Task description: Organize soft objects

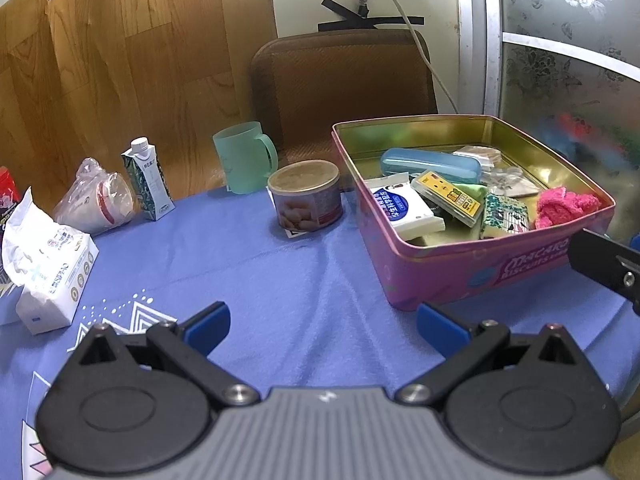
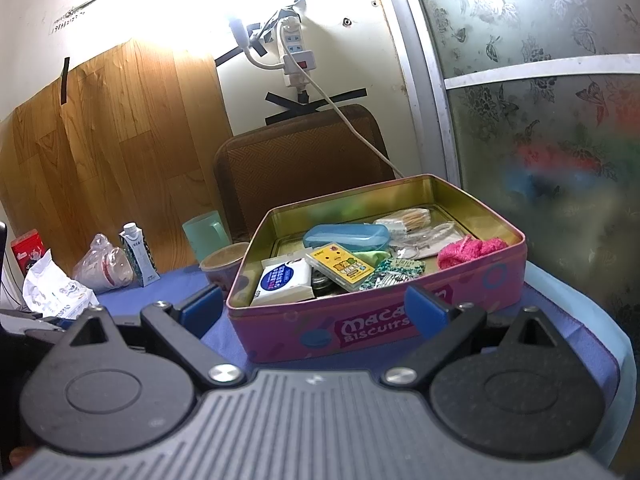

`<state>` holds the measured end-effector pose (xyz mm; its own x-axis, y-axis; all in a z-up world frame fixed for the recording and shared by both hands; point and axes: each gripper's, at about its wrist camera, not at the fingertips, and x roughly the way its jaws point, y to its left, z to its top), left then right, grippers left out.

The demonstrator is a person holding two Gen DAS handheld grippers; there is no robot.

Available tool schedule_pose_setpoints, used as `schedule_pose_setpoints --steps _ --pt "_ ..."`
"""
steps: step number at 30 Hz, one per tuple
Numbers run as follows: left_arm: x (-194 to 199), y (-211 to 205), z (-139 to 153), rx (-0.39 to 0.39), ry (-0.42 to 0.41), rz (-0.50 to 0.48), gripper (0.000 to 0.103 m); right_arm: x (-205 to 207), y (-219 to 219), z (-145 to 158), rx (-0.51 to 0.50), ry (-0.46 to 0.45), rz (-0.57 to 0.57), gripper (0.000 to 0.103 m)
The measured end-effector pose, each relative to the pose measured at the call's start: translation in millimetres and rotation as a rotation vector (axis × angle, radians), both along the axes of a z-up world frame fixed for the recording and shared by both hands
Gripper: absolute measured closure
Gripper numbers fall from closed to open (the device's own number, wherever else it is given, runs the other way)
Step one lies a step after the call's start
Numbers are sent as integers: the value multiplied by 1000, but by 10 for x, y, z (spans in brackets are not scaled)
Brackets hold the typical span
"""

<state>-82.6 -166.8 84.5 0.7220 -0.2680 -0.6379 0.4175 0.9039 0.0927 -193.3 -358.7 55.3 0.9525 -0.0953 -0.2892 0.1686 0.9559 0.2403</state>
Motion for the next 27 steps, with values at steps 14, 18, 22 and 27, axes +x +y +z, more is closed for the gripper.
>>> schedule_pose_setpoints --steps 14,18,22,27 --pt "8 5 0 0 0 -1 0 5 3 -5 1 1 0 4" --pt "12 5 0 0 1 -1 0 4 4 -5 0 1 -1 4" --pt "11 4 1 -1 1 -1 0 11 4 -7 -1 1 0 4" --pt "9 5 10 -4 -3 -7 0 13 4 -7 -3 1 1 4"
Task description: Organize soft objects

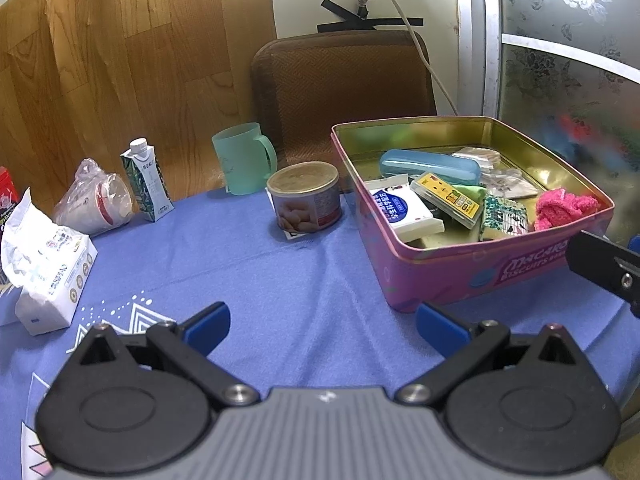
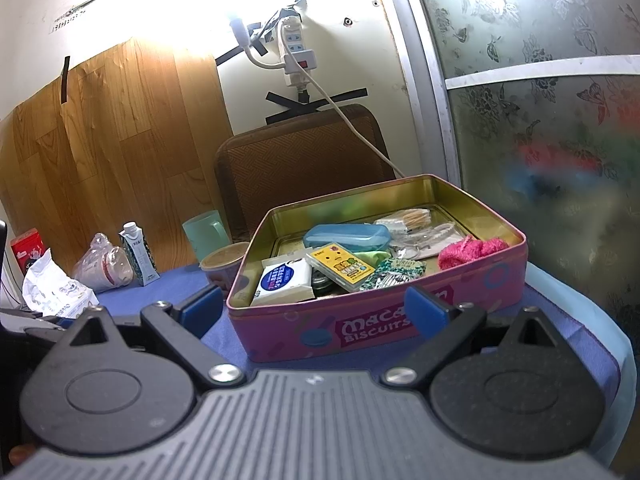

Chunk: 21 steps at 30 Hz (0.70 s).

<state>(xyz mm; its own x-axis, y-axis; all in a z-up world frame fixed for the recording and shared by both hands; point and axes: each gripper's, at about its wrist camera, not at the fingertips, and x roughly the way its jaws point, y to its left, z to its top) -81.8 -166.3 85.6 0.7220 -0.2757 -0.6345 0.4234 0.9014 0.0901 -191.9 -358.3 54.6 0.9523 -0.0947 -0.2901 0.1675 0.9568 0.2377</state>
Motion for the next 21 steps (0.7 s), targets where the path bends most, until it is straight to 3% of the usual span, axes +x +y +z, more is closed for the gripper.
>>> schedule_pose_setpoints --steps 21 --pt "-49 -26 66 -11 -33 -18 0 7 -7 23 -3 -2 -1 4"
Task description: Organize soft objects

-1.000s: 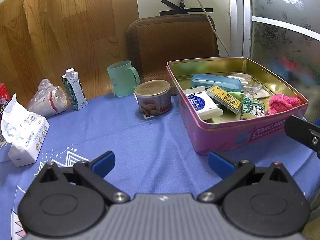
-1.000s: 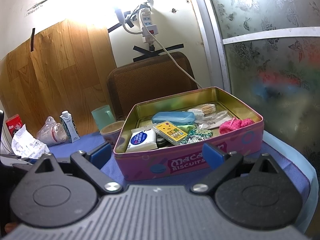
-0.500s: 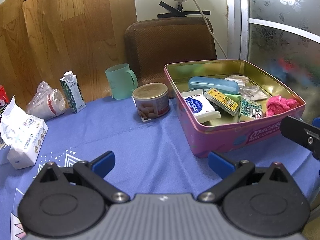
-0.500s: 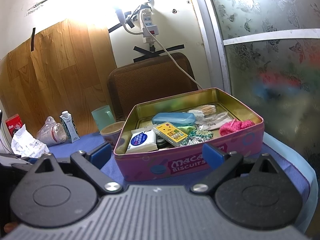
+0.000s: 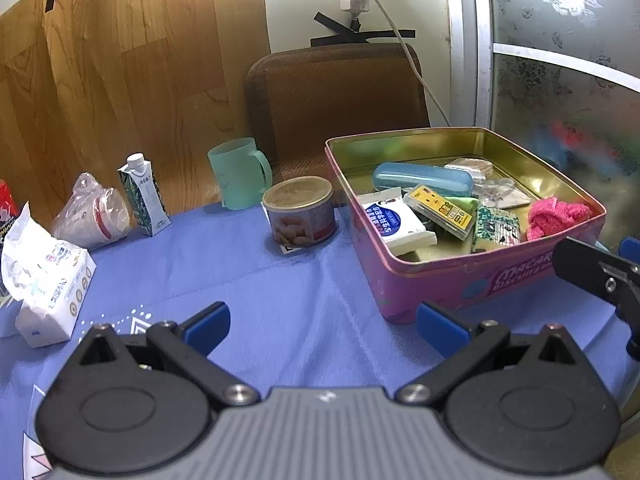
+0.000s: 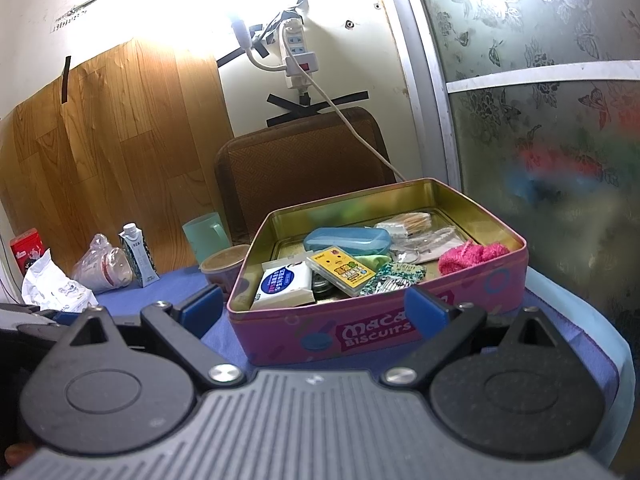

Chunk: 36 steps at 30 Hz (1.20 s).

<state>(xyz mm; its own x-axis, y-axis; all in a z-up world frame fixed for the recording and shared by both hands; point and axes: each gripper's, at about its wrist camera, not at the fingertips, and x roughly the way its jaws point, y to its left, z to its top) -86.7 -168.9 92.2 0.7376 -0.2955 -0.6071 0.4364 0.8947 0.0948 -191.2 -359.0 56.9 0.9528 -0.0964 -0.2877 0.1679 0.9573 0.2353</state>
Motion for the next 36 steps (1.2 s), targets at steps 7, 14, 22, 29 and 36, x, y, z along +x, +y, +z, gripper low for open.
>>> schedule_pose_setpoints --steps 7,14,22,29,36 --pt "34 -41 63 -6 -7 -12 0 -6 -36 55 -7 -9 -6 4" --pt "117 -125 233 -14 -32 -22 0 -28 -92 122 -19 -27 -27 4" --pt "232 -260 391 -24 -34 -32 0 -28 -144 225 -33 -57 -42 4" --pt "273 -350 406 -16 -41 -36 0 -34 -226 251 -30 -70 -65 4" --pt "279 -413 393 -11 -46 -41 0 -32 -274 245 -28 -71 -79 4"
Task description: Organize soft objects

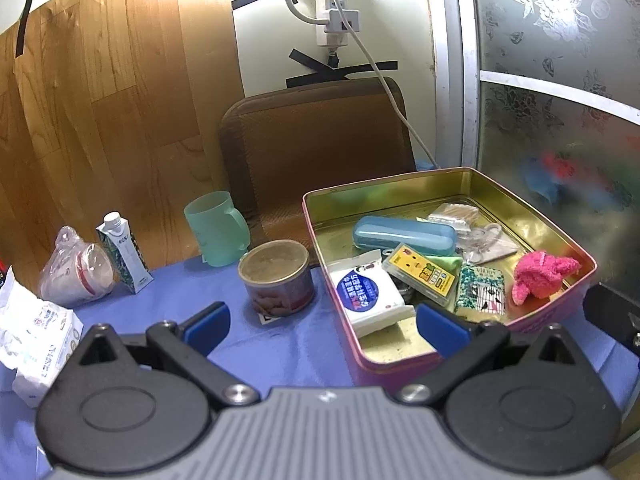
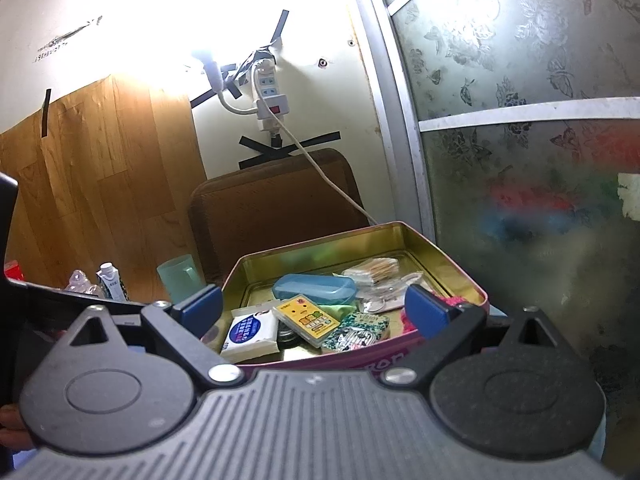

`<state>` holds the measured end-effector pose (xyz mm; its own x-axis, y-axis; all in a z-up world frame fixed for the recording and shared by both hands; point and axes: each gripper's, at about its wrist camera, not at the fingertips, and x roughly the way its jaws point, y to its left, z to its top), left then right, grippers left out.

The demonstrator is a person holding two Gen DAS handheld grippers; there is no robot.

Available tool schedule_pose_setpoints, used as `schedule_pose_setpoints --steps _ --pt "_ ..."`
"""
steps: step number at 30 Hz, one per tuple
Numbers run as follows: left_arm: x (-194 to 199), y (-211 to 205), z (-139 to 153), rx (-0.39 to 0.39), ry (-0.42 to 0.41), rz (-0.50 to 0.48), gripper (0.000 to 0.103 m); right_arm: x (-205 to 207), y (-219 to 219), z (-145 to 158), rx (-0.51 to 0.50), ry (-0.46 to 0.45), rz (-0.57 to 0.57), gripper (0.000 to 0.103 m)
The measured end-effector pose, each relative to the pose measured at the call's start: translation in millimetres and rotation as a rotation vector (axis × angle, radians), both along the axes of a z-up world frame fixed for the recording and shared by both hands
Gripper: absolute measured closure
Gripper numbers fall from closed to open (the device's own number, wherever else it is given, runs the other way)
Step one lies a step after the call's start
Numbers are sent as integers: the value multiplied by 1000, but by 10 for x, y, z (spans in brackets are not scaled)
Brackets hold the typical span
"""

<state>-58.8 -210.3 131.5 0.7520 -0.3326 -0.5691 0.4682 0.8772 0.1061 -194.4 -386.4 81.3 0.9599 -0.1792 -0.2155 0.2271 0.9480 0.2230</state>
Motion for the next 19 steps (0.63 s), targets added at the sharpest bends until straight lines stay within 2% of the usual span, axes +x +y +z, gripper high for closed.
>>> schedule_pose_setpoints --steps 13,17,19 --pt "44 -85 -32 2 15 -20 0 17 -49 -18 2 4 -8 4" --pt "28 -59 -22 -67 36 -86 0 20 -60 -21 2 4 -9 4" --pt "11 -70 -16 -78 30 -95 0 19 -75 -26 3 4 -13 4"
